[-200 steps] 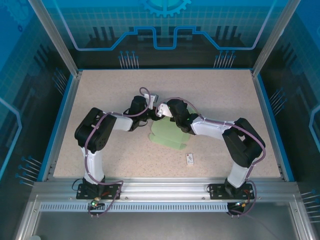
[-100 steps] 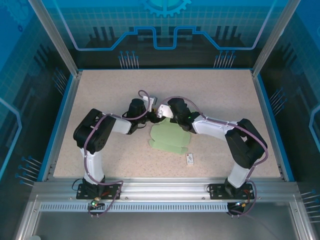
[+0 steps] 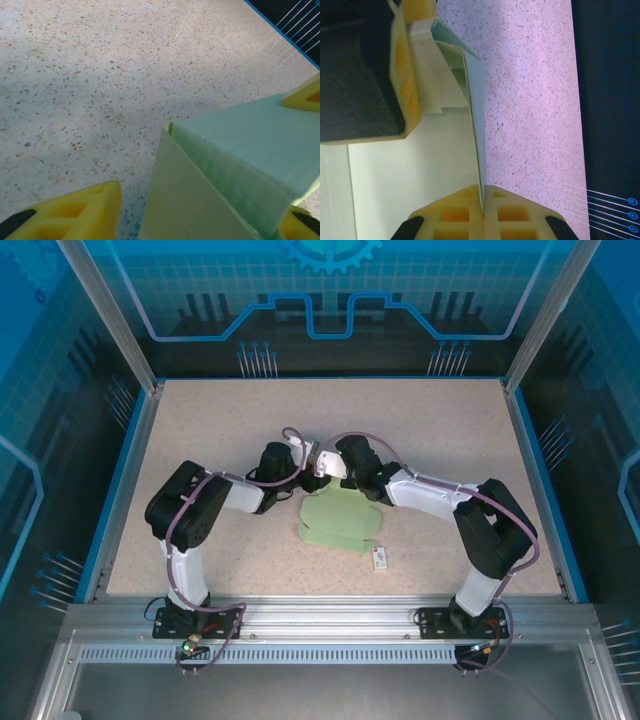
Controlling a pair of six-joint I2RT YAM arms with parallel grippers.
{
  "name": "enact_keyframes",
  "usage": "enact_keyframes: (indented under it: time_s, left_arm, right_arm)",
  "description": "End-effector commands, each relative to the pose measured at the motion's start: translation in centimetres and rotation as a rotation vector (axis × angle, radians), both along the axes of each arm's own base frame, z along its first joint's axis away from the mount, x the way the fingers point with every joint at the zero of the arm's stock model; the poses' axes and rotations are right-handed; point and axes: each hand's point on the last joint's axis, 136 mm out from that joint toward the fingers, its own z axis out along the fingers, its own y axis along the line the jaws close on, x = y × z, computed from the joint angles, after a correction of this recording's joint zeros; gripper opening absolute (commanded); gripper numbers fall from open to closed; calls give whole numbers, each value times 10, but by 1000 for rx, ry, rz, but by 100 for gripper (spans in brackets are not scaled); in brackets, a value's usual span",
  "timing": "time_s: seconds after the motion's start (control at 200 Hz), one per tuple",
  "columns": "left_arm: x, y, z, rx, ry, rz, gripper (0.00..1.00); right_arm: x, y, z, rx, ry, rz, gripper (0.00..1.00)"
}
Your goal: Fold the paper box
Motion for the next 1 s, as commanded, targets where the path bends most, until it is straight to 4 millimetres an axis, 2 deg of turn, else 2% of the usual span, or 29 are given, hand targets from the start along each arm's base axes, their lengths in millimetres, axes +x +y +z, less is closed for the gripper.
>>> enact_keyframes:
  time_s: [0.0,0.42,0.615,0.996]
  left_arm:
    - [3,11,4,57,-53,45,46]
    - [14,46,0,132,-79,262,26]
    - [19,72,-2,192,-79,417,22]
    - [21,97,-9,396,-104,570,15]
  right_arm:
    - [-3,7,9,22,16,15,0]
    - [-7,12,6,24,29,26,0]
    - [-9,15,5,38,42,34,0]
    - [-12,21,8,86,51,43,0]
